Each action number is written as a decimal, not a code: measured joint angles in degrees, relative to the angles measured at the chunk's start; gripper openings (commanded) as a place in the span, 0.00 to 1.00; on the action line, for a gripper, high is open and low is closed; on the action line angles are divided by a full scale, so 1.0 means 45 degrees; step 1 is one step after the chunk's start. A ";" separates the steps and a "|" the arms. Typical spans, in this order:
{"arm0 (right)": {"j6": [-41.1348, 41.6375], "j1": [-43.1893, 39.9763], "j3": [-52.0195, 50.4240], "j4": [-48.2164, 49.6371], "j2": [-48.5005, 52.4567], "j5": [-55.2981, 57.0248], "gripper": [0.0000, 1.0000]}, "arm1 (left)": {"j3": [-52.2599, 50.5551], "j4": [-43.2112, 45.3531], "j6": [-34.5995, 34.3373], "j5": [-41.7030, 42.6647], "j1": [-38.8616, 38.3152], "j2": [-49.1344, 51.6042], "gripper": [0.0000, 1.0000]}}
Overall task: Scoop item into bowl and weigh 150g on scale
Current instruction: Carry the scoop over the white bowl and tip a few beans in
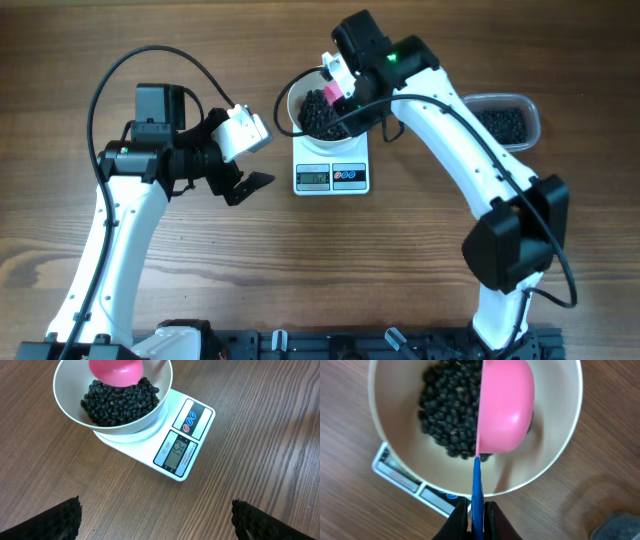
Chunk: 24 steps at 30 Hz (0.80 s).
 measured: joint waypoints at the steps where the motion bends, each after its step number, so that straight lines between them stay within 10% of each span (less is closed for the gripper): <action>1: -0.0005 0.0000 0.0000 0.0053 0.0015 0.0185 0.04 | 0.0000 0.0000 0.0000 0.0000 0.0000 0.0000 1.00; 24: -0.0248 0.0000 0.0005 0.0379 0.0447 -0.0986 0.04 | 0.0000 0.0000 0.0000 -0.0005 0.0000 0.0000 1.00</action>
